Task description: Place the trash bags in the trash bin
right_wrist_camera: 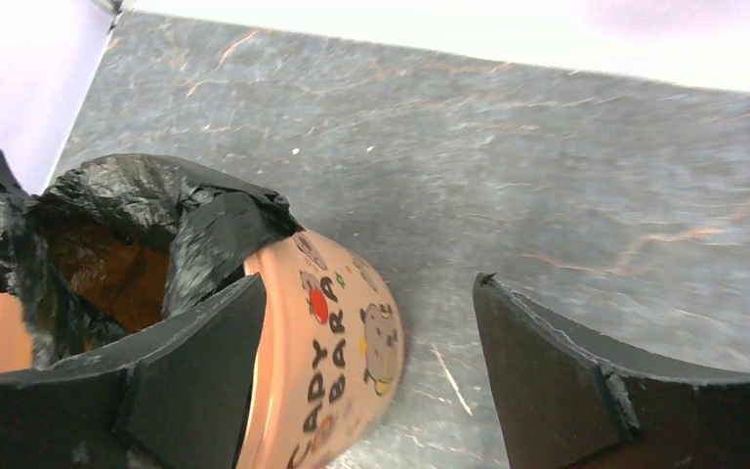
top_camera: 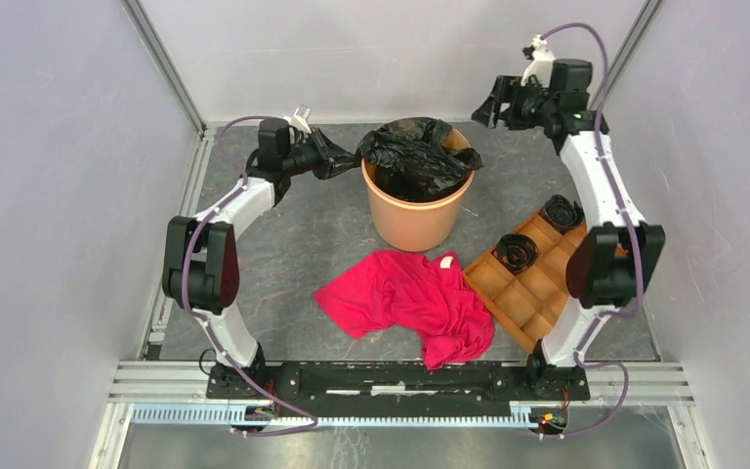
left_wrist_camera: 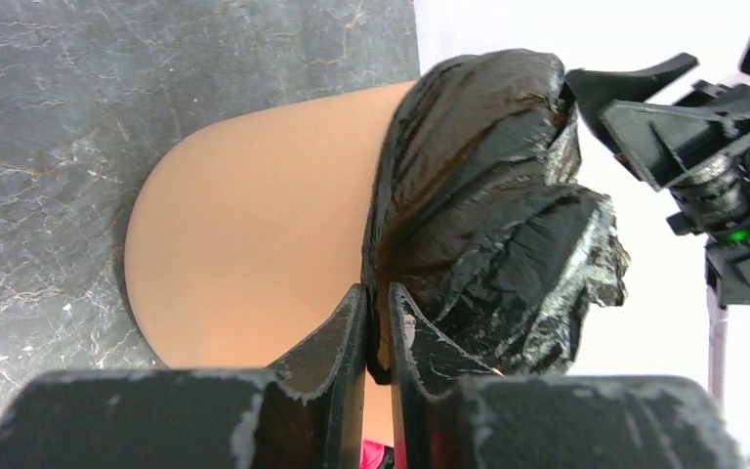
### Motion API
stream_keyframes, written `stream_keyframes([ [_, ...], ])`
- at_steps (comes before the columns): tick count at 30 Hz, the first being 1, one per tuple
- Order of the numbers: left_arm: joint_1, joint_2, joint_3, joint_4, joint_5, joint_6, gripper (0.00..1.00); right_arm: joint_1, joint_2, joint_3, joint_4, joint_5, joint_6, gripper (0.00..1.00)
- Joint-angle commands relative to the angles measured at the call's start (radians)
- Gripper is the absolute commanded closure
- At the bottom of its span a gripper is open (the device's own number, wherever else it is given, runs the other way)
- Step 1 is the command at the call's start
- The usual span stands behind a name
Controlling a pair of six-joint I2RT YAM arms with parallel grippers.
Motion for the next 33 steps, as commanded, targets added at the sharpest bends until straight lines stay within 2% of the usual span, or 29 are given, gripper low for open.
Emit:
stream_keyframes([
  [1,-0.001,-0.085,-0.030,0.006,0.018,0.063,0.79,-0.009,-0.195,-0.019,-0.054,0.104,-0.096,0.13],
  [5,-0.012,-0.121,-0.116,0.059,-0.007,0.032,0.78,0.016,-0.311,-0.131,0.079,-0.022,-0.092,0.08],
  [8,-0.013,-0.129,-0.164,0.127,0.011,-0.014,0.78,0.087,-0.325,-0.174,0.182,-0.102,-0.074,0.07],
  [16,-0.014,-0.133,-0.164,0.153,0.053,-0.030,0.78,0.269,-0.179,-0.112,0.234,-0.158,-0.038,0.07],
  [22,-0.014,-0.127,-0.177,0.177,0.088,-0.029,0.77,0.328,-0.081,-0.077,0.241,-0.168,-0.027,0.15],
  [26,-0.014,-0.120,-0.179,0.182,0.113,-0.029,0.77,0.345,-0.050,-0.074,0.275,-0.209,0.006,0.29],
  [29,-0.013,-0.123,-0.180,0.187,0.124,-0.032,0.77,0.354,-0.043,-0.079,0.286,-0.207,0.017,0.48],
  [31,-0.012,-0.128,-0.183,0.187,0.128,-0.030,0.77,0.355,-0.051,-0.081,0.288,-0.197,0.026,0.69],
  [33,-0.011,-0.133,-0.188,0.187,0.132,-0.027,0.77,0.356,-0.076,-0.093,0.290,-0.190,0.035,0.83],
])
